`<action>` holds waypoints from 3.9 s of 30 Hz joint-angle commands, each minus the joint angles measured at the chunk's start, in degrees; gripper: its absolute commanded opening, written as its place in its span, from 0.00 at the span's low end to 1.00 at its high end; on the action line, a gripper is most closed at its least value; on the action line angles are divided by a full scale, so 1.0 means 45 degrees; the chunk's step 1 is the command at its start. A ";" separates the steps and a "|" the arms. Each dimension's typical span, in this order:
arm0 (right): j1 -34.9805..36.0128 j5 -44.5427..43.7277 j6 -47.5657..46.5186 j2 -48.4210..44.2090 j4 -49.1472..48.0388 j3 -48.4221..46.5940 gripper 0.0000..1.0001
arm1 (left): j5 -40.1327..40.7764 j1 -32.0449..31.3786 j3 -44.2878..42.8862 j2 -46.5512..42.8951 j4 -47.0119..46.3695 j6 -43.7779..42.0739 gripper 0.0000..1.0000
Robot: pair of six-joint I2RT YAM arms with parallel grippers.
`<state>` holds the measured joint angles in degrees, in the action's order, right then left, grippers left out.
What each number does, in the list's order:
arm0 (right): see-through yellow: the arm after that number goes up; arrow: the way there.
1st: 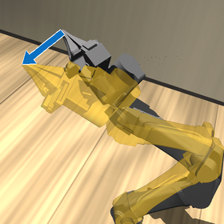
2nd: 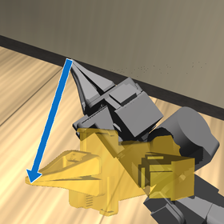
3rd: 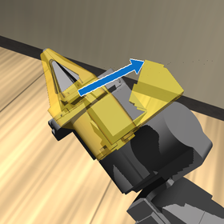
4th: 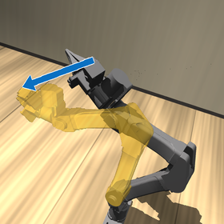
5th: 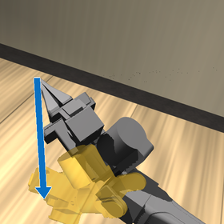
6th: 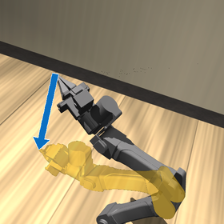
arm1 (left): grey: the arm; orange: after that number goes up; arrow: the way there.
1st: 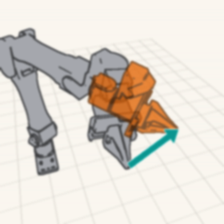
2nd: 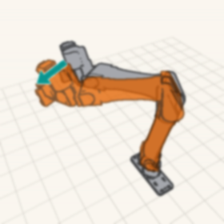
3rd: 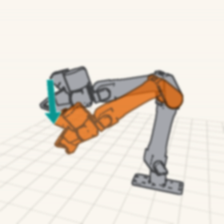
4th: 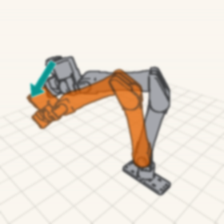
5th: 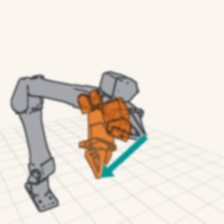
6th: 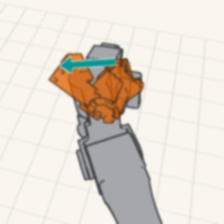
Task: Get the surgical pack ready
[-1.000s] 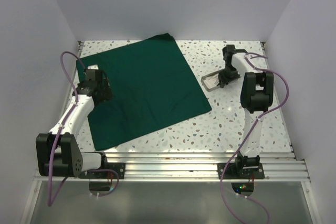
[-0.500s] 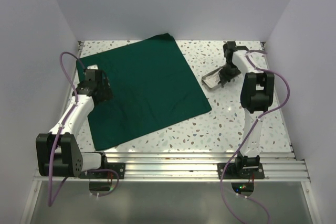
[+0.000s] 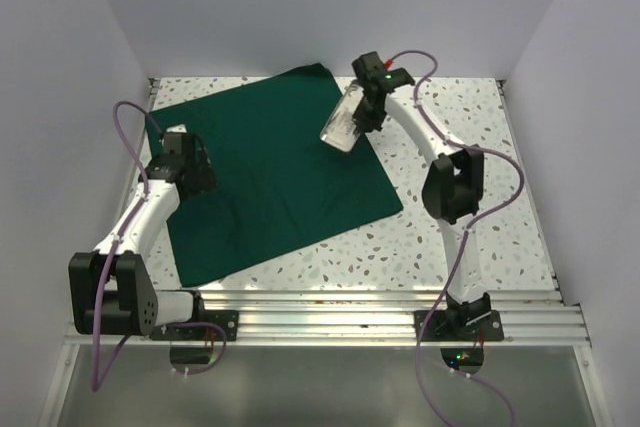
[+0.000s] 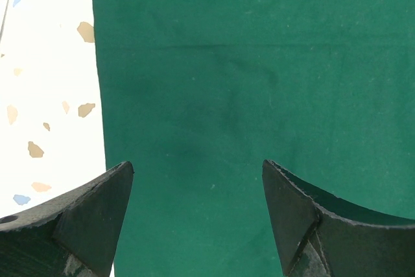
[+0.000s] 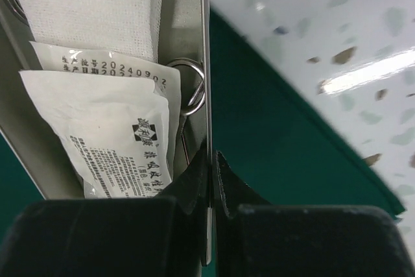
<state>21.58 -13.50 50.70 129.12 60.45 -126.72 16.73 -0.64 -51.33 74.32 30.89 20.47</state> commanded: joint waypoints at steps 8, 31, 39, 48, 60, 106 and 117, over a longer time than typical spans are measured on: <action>0.2351 0.0870 0.0042 0.2517 0.0181 -0.2797 0.00 | -0.0652 0.0124 0.0215 -0.0012 0.0224 0.0491 0.84; 0.3836 0.2531 0.1332 0.4197 0.0200 -0.3247 0.00 | -0.0964 0.0124 0.0469 -0.0266 0.0166 0.0373 0.85; 0.4070 0.2725 0.1468 0.4432 0.0162 -0.3384 0.00 | -0.1081 0.0124 0.0469 -0.0149 0.0126 0.0315 0.85; 0.4110 0.2805 0.0067 0.3535 0.0045 -0.3189 0.38 | -0.1374 0.0124 0.0391 0.0123 -0.0088 0.0178 0.85; 0.3115 0.0031 -0.5790 0.1110 -0.0816 -0.1627 0.86 | -0.2273 0.0124 -0.0292 0.2583 0.0224 -0.0056 0.81; 0.2176 0.3725 -0.5034 -0.8475 -0.3903 1.5173 0.99 | -0.0929 -0.1029 -0.9003 0.7844 0.3701 -0.0839 0.99; 0.2235 0.3604 -0.6989 -0.7016 -0.3724 1.1073 0.99 | -0.0456 -0.1009 -0.5163 0.1749 0.5244 0.0975 0.99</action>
<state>31.48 2.52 22.39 93.67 43.94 -73.19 14.17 -5.63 -81.73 85.62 49.67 20.01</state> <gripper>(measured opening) 0.986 0.992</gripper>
